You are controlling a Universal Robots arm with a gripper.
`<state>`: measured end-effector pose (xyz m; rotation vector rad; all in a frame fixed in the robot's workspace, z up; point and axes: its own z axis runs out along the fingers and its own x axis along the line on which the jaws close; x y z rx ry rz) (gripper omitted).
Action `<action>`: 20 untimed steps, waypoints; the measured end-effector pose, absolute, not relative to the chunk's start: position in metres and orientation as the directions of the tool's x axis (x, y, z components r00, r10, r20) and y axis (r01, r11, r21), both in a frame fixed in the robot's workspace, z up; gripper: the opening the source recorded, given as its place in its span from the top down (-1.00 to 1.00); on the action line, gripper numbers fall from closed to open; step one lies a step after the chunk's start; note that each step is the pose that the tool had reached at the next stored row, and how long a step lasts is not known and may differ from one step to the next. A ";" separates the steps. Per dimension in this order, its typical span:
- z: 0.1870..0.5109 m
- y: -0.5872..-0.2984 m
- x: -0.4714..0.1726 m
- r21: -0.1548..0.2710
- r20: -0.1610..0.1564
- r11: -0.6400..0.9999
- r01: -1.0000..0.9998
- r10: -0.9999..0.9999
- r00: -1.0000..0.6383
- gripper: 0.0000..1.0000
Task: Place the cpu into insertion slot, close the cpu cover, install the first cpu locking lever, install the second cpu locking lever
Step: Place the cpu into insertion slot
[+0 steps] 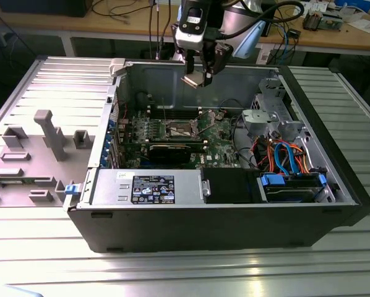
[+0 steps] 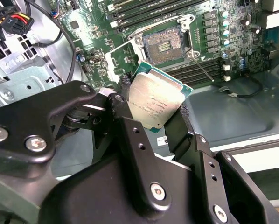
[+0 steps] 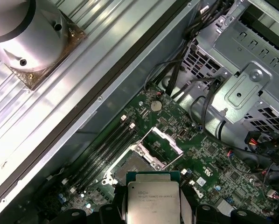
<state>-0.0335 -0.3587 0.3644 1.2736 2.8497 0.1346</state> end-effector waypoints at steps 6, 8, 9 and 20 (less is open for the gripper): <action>0.364 -0.359 -0.033 0.086 0.019 0.661 0.746 0.747 -0.664 -0.08; 0.364 -0.359 -0.033 0.085 0.019 0.661 0.746 0.747 -0.664 -0.08; 0.364 -0.359 -0.033 0.085 0.019 0.660 0.746 0.748 -0.664 -0.08; 0.364 -0.359 -0.033 0.086 0.019 0.657 0.749 0.751 -0.661 -0.08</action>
